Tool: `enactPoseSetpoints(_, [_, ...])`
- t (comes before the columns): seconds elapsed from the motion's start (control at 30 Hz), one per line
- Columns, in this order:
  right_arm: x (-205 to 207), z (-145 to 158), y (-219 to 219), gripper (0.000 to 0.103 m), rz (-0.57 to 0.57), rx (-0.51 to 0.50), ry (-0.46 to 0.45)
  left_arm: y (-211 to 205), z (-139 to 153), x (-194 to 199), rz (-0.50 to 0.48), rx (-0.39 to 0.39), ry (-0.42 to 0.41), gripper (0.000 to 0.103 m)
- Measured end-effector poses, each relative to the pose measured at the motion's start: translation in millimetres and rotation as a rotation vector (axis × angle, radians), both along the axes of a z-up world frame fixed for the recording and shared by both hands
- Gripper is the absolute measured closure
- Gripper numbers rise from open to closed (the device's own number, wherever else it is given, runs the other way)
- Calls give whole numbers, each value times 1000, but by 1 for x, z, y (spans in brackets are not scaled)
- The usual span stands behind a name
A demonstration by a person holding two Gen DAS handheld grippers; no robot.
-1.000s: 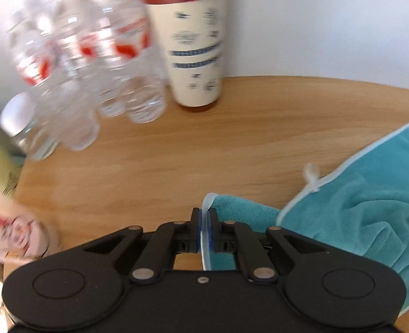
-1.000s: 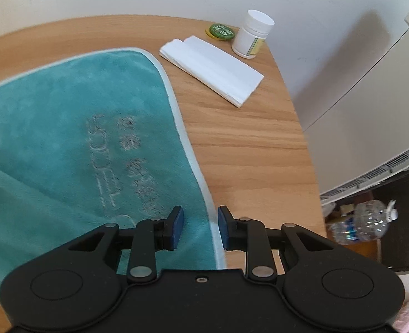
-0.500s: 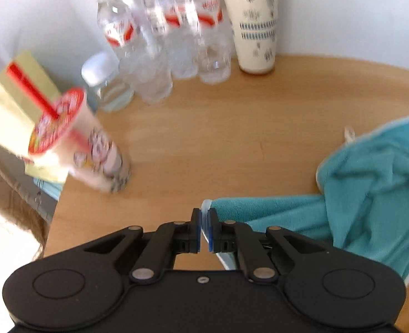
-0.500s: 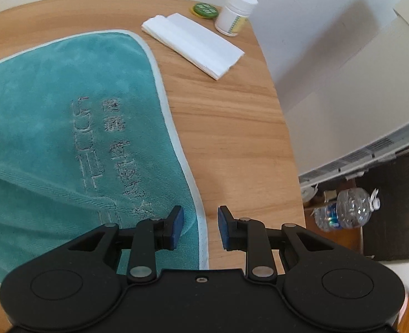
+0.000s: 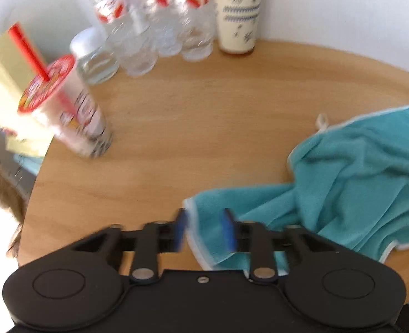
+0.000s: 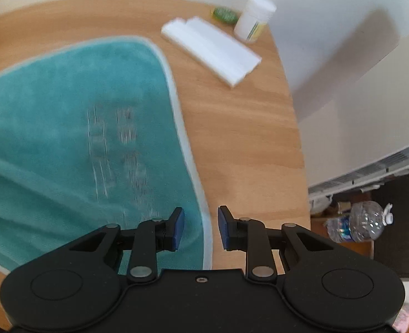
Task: Fold towel
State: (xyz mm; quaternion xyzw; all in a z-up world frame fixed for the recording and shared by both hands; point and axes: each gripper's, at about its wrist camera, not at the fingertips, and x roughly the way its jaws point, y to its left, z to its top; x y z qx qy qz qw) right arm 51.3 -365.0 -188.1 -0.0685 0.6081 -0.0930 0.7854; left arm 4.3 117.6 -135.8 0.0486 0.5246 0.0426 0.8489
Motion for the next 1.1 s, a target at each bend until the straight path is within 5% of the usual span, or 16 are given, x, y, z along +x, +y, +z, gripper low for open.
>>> enactPoseSetpoints(0.2, [29,14,11,69,162,56,-84,-22,3,37,-194,-52,-27,55])
enactPoseSetpoints(0.33, [63,14,26,66,295,76,-124,-51,-19,66,-400,-93,38,55])
enactPoseSetpoints(0.53, [111,-1,40,60,385,98,-118,-78,-47,85,-501,-88,128,57])
enactPoseSetpoints(0.67, [128,-15,40,60,396,106,-101,-86,-52,94,-492,-119,167,91])
enactPoseSetpoints(0.73, [137,-23,39,63,398,103,-75,-93,-53,95,-516,-124,176,93])
enactPoseSetpoints(0.83, [139,-25,33,92,387,158,-52,-97,-57,95,-543,-93,162,97])
enactPoseSetpoints(0.93, [138,-25,32,103,358,97,-39,-100,-57,96,-551,-68,141,98])
enactPoseSetpoints(1.1, [126,-19,5,103,182,59,-55,-105,-38,100,-559,-22,46,99])
